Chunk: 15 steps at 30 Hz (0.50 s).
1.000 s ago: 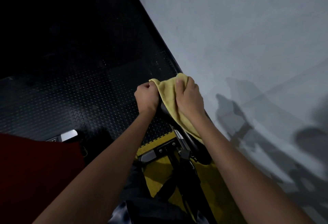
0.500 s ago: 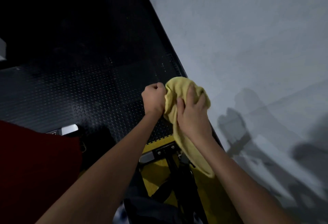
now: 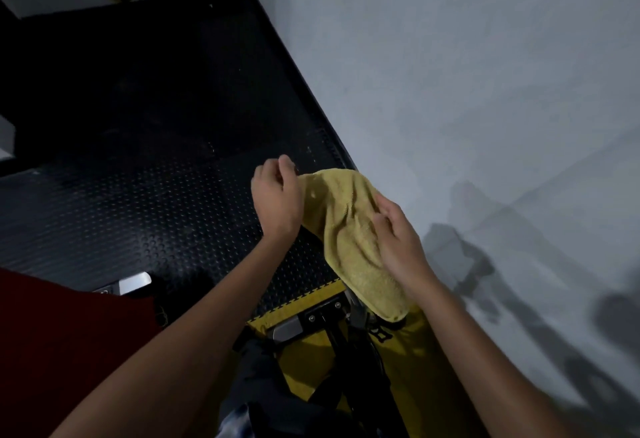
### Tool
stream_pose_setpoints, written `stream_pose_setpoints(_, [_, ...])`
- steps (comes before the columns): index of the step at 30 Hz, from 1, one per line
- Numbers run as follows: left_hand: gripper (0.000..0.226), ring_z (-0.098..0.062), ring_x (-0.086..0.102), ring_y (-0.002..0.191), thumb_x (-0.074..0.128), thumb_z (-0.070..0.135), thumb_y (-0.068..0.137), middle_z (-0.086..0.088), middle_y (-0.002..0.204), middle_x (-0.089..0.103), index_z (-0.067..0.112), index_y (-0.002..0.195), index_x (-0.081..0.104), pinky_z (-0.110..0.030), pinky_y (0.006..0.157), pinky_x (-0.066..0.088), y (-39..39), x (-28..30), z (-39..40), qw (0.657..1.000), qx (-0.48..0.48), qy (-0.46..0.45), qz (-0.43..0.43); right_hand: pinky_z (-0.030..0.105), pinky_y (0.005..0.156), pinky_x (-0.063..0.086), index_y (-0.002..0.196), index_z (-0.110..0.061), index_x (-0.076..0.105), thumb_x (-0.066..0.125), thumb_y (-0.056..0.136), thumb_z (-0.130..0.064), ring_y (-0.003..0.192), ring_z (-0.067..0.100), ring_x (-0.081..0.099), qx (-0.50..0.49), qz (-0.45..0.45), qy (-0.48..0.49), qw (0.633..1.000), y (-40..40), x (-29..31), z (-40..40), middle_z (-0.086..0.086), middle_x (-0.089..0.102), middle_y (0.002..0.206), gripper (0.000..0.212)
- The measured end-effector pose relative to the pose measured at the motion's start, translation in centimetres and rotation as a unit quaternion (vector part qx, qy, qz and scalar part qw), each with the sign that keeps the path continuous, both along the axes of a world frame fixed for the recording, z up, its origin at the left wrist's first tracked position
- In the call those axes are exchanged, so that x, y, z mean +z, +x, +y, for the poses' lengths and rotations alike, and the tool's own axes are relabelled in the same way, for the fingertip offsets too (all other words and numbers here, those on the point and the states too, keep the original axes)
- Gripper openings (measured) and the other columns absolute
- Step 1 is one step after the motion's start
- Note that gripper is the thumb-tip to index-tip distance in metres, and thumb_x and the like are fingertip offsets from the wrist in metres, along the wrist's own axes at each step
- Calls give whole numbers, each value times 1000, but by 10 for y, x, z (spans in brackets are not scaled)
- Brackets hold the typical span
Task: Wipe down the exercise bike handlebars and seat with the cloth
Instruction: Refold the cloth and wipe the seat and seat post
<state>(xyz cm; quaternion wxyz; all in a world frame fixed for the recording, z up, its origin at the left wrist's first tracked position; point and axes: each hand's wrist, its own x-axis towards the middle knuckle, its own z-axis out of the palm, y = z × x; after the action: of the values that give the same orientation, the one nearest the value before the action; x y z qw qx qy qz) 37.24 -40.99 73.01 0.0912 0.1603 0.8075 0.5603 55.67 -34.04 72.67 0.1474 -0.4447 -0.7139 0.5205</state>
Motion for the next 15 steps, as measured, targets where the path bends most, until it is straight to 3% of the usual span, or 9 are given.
stream_pose_setpoints(3, [16,-8,49,94,54,26,95,5,100,58,18,99,67,-29,85,43,26,13,4,979,-53,-38,194,30,111,41,145,-39,44,38,108,-36,119,-17,47,-20,6,-11,1000,15,-1,-2,-32,51,130,38])
stream_pose_setpoints(5, [18,-9,49,99,59,28,90,5,108,58,20,103,69,-28,90,40,46,13,16,953,-117,-96,264,36,110,44,145,-40,43,40,107,-28,119,-11,50,-35,-3,-29,999,20,-1,0,-28,53,129,40])
stream_pose_setpoints(7, [29,-15,53,109,54,34,94,1,119,58,19,114,69,-33,97,44,62,10,32,937,-188,-146,256,40,108,47,145,-40,43,42,105,-18,123,0,54,-41,-11,-33,999,23,0,2,-21,57,133,46])
stream_pose_setpoints(9, [43,-21,47,128,45,43,100,-4,137,54,18,130,64,-38,110,37,70,1,40,916,-245,-206,242,36,107,48,143,-38,47,42,103,-11,123,2,55,-42,-15,-16,999,24,2,2,-19,59,133,49])
stream_pose_setpoints(12, [54,-23,25,150,37,50,102,-4,158,37,23,147,49,-40,123,13,70,-18,37,873,-280,-271,292,21,103,44,144,-31,50,42,104,-11,120,-2,53,-48,-36,25,998,25,2,-2,-17,58,136,45])
stream_pose_setpoints(15, [52,-22,19,153,33,46,104,-2,162,32,26,152,43,-38,124,9,62,-24,35,868,-284,-274,301,7,89,35,145,-24,50,43,105,-11,118,-1,50,-53,-61,41,996,26,1,-6,-9,56,141,43])
